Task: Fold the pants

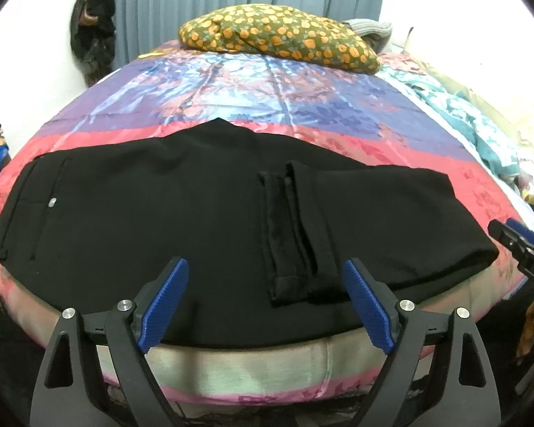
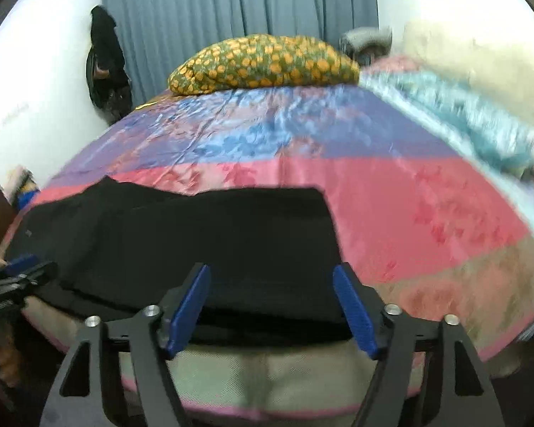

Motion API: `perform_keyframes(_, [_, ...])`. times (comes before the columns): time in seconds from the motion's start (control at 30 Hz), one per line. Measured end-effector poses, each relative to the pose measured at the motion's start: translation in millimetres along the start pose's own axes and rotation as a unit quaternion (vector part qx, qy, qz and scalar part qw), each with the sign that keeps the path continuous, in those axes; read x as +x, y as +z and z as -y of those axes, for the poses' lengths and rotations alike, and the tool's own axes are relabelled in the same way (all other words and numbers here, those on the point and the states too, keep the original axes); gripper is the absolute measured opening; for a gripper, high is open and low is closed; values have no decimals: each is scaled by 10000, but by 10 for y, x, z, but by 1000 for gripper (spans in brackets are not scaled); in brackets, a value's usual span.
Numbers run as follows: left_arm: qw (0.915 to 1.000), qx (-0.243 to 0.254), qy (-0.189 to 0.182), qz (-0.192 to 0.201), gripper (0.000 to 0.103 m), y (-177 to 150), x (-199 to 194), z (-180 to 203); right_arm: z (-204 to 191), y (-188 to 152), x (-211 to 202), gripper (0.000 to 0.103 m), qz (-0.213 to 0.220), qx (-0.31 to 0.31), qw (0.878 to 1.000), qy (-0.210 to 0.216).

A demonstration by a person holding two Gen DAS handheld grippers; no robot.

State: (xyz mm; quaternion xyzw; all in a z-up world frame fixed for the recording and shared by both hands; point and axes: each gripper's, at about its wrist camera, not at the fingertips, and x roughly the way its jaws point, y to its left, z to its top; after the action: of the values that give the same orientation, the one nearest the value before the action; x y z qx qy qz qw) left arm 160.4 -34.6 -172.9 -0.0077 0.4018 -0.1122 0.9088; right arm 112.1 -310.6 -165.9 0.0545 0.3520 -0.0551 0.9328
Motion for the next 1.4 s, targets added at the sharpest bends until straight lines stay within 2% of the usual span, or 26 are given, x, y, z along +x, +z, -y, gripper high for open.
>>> perform_keyframes(0.03, [10000, -26, 15, 18, 91, 4, -9, -12, -8, 5, -11, 88, 70, -5, 9999, -84])
perform_keyframes(0.07, [9999, -55, 60, 59, 92, 6, -21, -29, -7, 8, -24, 90, 134, 28, 9998, -150])
perform_keyframes(0.23, [9996, -154, 227, 85, 92, 13, -1, -111, 13, 12, -3, 96, 83, 175, 9997, -138])
perform_keyframes(0.37, [9989, -347, 310, 108, 92, 29, -5, -185, -16, 3, -2, 103, 0, 47, 9997, -257])
perform_keyframes(0.67, [9982, -425, 335, 247, 94, 40, -22, -198, -101, 41, -147, 103, 466, -296, 9957, -742])
perform_keyframes(0.93, [9982, -323, 350, 370, 96, 54, -21, -133, -70, 37, -166, 103, 441, -415, 9912, -1173])
perform_keyframes(1.07, [9978, -280, 430, 414, 96, 49, -41, -132, -89, 41, -200, 103, 541, -535, 9891, -1260])
perform_keyframes(1.23, [9978, -238, 515, 332, 99, 19, -40, -154, -266, -29, -195, 103, 478, -1279, 9826, -1257])
perform_keyframes(1.3, [9987, -246, 421, 125, 99, 16, 1, -187, -294, -52, -212, 103, 480, -1340, 9836, -1112])
perform_keyframes(1.4, [9986, -266, 433, 125, 99, 23, -44, -258, -276, -49, -257, 103, 531, -1283, 9848, -1043])
